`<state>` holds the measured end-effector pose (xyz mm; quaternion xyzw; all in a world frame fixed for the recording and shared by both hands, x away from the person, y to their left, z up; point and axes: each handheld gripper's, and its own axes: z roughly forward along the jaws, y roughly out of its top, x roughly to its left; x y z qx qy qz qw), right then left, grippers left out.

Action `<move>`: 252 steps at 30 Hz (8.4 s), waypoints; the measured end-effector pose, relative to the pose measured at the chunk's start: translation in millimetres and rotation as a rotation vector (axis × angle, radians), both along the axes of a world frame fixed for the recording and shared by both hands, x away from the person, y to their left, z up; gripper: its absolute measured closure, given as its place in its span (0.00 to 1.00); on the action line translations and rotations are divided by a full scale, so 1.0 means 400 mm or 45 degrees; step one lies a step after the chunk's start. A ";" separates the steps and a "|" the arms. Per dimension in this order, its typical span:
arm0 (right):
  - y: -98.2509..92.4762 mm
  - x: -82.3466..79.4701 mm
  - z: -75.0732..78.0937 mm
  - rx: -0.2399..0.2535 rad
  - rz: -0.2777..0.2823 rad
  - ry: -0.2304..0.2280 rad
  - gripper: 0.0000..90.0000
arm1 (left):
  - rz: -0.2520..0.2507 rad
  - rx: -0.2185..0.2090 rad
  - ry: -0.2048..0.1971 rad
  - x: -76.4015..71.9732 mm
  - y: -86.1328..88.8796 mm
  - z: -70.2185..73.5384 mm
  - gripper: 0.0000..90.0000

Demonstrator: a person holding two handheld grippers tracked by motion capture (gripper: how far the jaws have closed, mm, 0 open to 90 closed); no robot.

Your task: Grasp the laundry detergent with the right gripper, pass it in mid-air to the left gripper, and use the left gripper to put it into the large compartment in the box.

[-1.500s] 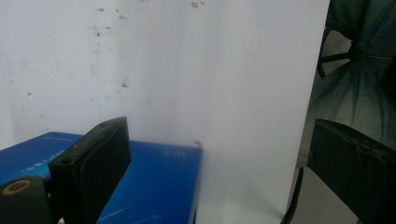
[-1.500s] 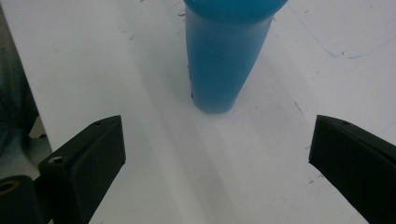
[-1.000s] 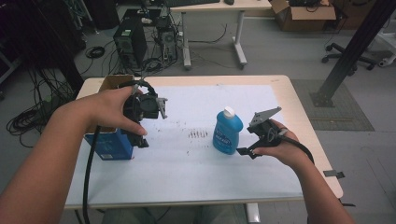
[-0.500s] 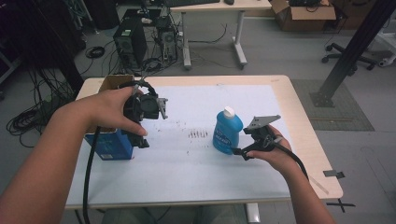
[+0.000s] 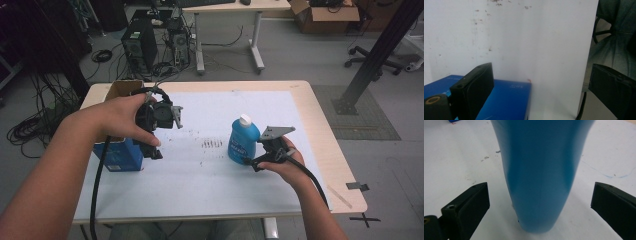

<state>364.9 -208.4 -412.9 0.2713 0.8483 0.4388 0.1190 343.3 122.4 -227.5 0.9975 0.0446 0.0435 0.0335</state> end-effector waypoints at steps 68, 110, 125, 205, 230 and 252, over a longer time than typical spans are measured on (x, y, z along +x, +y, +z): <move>0.037 0.003 -0.066 0.282 -0.159 -0.192 0.23 | 0.004 -0.026 -0.006 0.008 0.006 -0.004 0.08; 0.034 -0.012 -0.021 0.328 -0.043 -0.265 0.49 | 0.009 -0.033 -0.009 0.009 -0.011 0.010 0.08; 0.035 -0.031 0.104 0.357 0.151 -0.273 0.49 | 0.019 -0.058 -0.017 0.010 -0.021 0.046 0.07; 0.265 -0.038 0.058 0.288 0.640 -0.155 0.49 | -0.072 0.034 0.037 0.002 -0.162 0.031 0.06; 0.329 -0.045 0.072 0.306 0.702 -0.168 0.49 | -0.075 0.062 0.028 -0.002 -0.177 0.019 0.05; 0.343 -0.047 0.078 0.326 0.703 -0.176 0.49 | -0.069 0.077 0.029 -0.002 -0.181 -0.009 0.06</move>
